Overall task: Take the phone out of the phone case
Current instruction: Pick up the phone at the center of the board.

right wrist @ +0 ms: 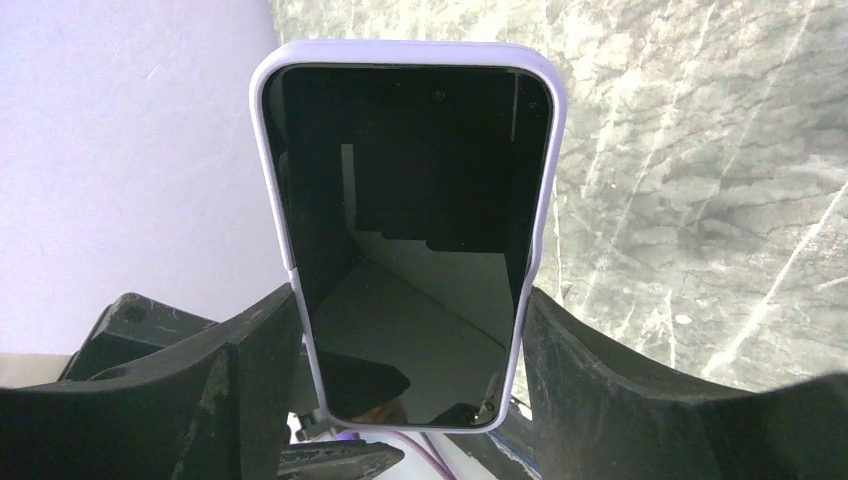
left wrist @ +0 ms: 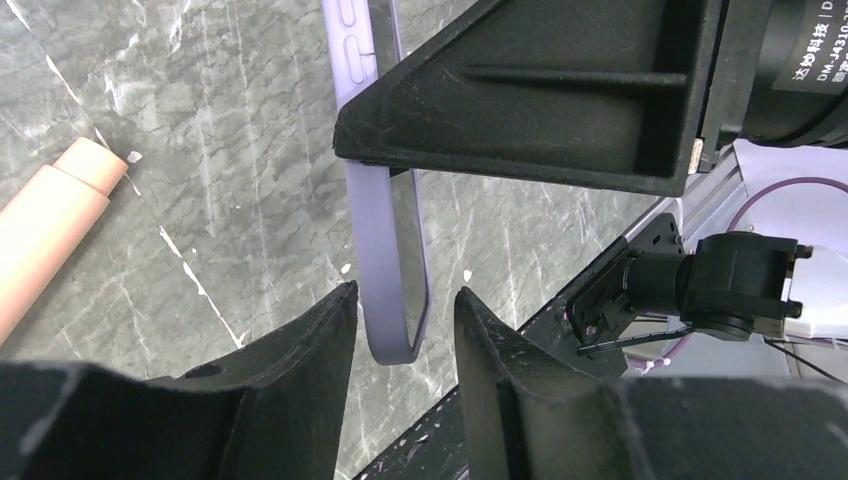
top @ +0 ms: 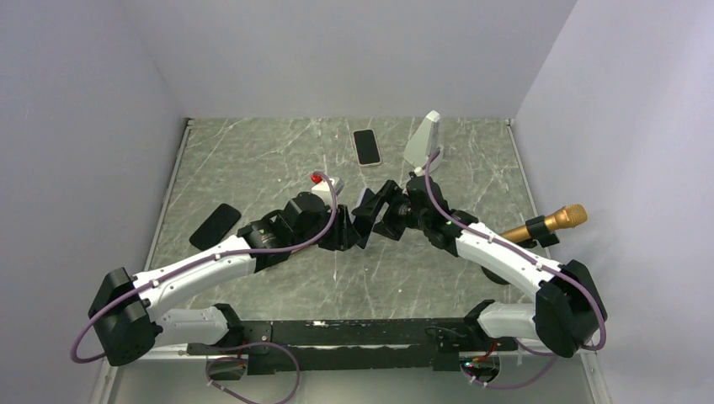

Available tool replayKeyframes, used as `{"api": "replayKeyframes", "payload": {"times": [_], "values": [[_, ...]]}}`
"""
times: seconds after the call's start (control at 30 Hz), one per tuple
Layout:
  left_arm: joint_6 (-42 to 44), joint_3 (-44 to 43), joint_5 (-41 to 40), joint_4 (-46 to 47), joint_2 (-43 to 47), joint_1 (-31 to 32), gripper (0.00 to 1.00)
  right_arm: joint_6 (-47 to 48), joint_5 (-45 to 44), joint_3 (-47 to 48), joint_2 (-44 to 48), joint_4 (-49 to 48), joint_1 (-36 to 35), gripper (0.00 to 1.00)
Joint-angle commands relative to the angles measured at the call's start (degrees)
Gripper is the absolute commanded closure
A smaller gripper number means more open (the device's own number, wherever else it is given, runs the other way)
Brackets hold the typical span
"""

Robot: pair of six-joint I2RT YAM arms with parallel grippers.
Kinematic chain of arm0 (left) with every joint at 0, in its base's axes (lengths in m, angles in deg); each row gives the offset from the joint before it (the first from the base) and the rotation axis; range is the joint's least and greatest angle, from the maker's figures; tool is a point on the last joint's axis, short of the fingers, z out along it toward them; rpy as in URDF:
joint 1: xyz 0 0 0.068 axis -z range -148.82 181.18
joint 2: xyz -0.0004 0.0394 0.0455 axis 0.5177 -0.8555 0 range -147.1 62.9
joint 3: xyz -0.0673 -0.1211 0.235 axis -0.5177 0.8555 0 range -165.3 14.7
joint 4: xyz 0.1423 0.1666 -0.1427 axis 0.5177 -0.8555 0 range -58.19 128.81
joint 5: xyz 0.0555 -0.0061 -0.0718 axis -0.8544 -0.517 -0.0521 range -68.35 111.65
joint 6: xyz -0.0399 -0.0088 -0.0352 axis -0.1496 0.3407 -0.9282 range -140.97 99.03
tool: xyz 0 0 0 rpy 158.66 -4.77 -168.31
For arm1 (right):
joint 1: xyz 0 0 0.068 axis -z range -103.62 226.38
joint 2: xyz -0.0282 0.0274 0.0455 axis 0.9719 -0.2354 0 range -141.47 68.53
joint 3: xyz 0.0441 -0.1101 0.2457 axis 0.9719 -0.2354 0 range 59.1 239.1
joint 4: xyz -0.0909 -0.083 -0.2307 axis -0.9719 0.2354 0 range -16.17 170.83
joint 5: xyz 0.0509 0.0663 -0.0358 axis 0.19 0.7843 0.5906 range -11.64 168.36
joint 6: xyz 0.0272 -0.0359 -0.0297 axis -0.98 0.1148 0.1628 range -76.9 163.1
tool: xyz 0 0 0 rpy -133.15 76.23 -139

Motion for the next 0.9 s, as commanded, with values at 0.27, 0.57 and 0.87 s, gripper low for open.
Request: {"api": "replayKeyframes", "payload": {"times": [0.27,0.57,0.87], "values": [[0.27,-1.62,-3.43,2.14,0.53,0.35,0.67,-2.15,-1.79,3.56,2.66,-6.41,-3.34,1.00],[4.53,-0.91,-0.22,3.01,4.38,0.04,1.00,11.20,-0.42,5.90,4.89,-4.23,-3.28,0.01],[8.36,3.75,29.81,5.12,17.08,-13.58,1.00,40.48,11.59,16.87,8.40,17.69,5.05,0.00]]}}
